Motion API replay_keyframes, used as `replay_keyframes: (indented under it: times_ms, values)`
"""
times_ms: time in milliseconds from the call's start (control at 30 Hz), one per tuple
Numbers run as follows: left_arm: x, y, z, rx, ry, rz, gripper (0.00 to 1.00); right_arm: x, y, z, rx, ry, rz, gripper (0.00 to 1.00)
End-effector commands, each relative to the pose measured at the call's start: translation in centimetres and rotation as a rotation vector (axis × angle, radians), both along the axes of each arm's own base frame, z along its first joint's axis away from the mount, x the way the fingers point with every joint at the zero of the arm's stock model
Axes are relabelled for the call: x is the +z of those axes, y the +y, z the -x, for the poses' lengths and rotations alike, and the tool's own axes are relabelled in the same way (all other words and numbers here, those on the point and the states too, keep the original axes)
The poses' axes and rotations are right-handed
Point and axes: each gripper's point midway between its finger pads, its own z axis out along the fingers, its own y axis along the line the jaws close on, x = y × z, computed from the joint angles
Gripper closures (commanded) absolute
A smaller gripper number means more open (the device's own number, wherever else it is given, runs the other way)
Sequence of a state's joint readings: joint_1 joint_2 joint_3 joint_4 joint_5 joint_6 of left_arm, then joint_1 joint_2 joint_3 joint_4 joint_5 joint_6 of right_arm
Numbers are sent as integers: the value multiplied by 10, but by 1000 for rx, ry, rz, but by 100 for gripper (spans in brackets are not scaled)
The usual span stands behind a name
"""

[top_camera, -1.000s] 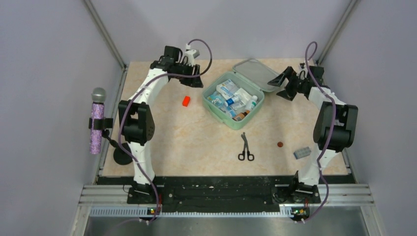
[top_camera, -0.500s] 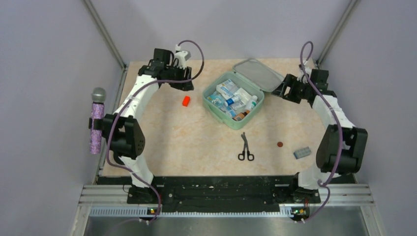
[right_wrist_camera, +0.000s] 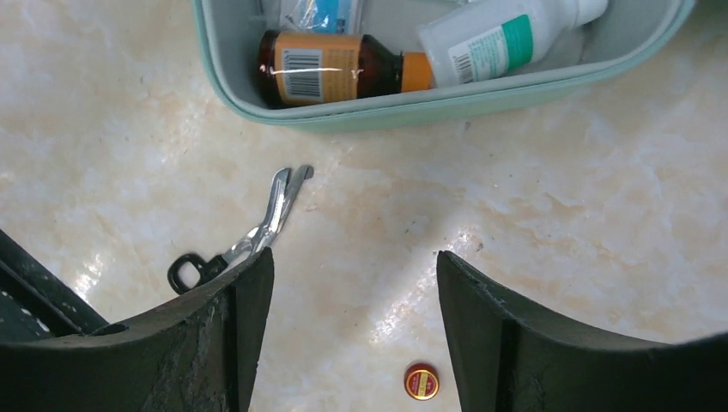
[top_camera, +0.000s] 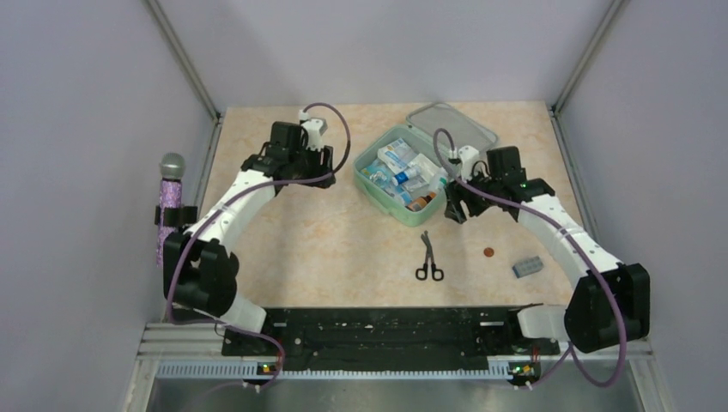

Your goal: Organize the medicine kit

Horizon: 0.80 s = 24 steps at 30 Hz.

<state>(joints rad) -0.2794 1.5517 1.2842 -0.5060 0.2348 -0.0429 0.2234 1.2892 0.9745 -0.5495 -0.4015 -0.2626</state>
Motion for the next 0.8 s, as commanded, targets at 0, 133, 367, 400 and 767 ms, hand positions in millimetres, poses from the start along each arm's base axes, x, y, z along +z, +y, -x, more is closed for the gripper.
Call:
replay_keyframes:
  times_ms: [0, 133, 367, 400, 767]
  values:
    - [44, 7, -10, 114, -183, 58, 37, 5, 4, 1, 129, -101, 137, 32]
    - [44, 10, -8, 6, -243, -56, 38, 9, 9, -5, 104, -125, 108, 30]
    - [72, 20, -4, -185, -279, -248, 38, 23, 14, -16, -108, -134, -37, 17]
    - [72, 16, -4, -199, -282, -232, 38, 20, 11, -15, -140, -123, -41, 10]
    - [78, -21, -26, -37, -231, -10, 40, 31, -9, 19, -75, -50, 73, 6]
